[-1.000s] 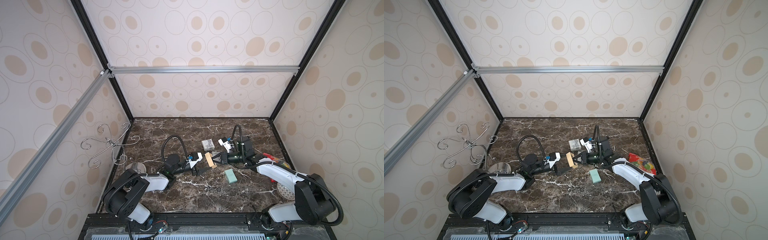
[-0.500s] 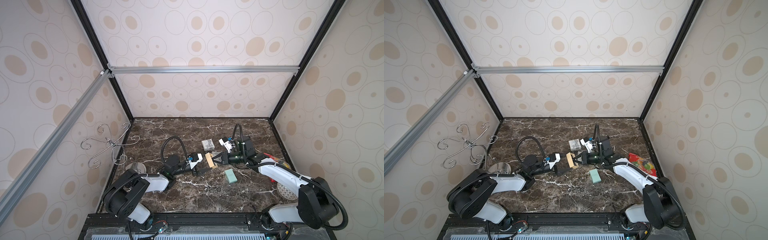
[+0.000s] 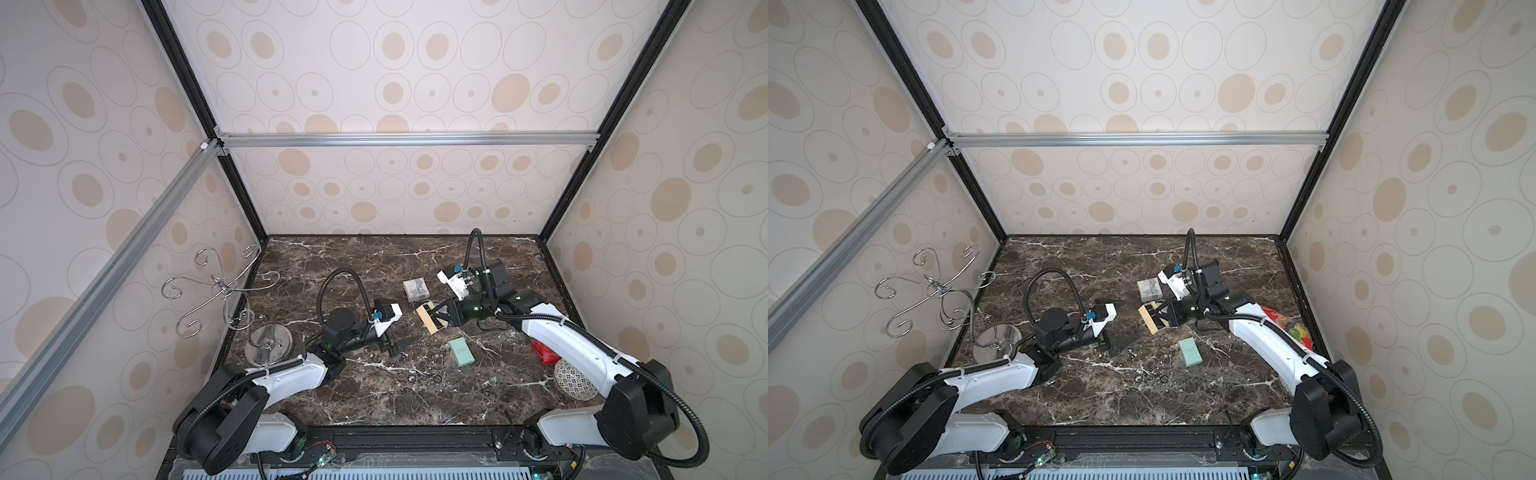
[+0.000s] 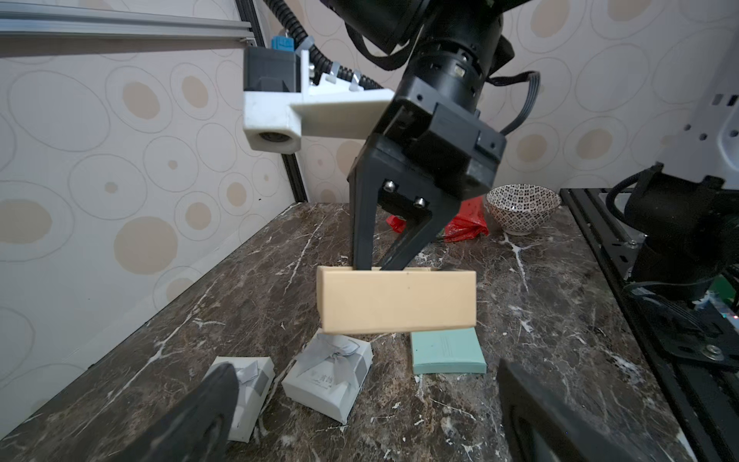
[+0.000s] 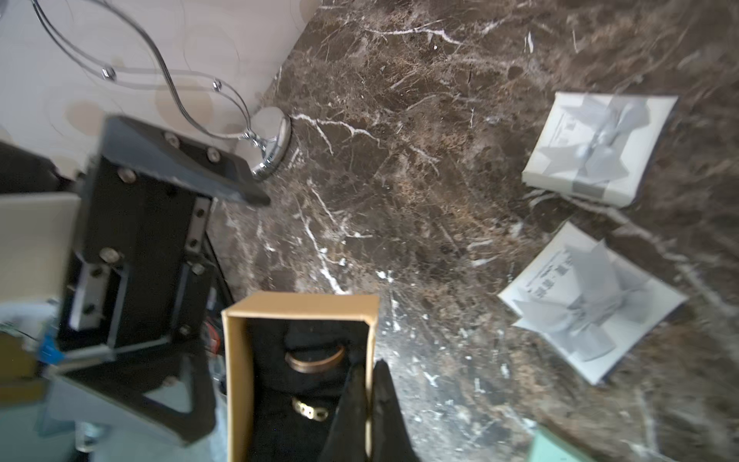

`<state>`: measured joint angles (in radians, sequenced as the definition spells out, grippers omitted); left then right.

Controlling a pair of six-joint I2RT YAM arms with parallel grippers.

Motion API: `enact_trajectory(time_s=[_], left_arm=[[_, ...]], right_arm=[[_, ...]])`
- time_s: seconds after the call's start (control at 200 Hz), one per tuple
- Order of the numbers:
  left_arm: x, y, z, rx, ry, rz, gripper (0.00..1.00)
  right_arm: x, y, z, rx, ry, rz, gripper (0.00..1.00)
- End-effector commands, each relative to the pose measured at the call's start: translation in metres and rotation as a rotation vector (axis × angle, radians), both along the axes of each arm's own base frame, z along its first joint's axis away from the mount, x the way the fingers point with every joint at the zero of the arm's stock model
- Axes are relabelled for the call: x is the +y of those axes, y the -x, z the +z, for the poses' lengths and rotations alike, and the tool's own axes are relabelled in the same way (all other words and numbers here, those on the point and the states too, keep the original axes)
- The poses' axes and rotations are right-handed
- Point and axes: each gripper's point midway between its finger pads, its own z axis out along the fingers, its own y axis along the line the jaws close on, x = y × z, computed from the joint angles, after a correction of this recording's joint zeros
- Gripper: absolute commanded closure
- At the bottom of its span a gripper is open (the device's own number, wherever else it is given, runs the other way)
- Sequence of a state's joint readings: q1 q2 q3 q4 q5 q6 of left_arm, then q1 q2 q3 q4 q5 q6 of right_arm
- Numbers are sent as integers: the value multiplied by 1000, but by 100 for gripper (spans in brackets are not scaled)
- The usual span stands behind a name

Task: Take the rings out of the lift-off lid box
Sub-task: Place the jewelry box at the center of the board.

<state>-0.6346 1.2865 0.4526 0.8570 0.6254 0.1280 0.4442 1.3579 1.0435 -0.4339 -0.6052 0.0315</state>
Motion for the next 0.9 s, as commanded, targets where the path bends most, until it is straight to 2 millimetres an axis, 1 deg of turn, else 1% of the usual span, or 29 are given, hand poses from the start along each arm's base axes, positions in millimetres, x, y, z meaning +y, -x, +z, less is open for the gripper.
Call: enact_trajectory(time_s=[0.0,0.06,0.14,0.2,0.28,0.35,0.45,0.555,0.66,0.765,0.89], left_arm=[[7,-11,0,37,-44,70,0],[11,-17,-1,71,-42,107,0],[18,-28,-7,125,-56,173,0],[25,-39,-12,158,-67,241,0],[37,-52,-18,200,-75,330,0],[48,-60,-25,240,-81,393,0],[59,-66,-31,281,-70,441,0],[61,-65,-33,298,-65,441,0],[65,-63,-39,309,-88,455,0],[68,-61,-43,312,-100,466,0],[71,-57,-41,307,-93,465,0]], right_arm=[[-8,2,-19,-178,178,173,100],[-4,3,-22,-276,221,272,100],[7,23,-28,-388,245,522,100],[12,22,-38,-444,307,603,100],[18,22,-52,-421,364,690,100],[23,22,-69,-377,420,750,100],[33,17,-93,-355,489,810,100],[44,6,-111,-352,535,833,100],[54,-2,-121,-373,554,852,100],[63,-7,-128,-383,561,863,100],[69,-9,-135,-386,561,864,100]])
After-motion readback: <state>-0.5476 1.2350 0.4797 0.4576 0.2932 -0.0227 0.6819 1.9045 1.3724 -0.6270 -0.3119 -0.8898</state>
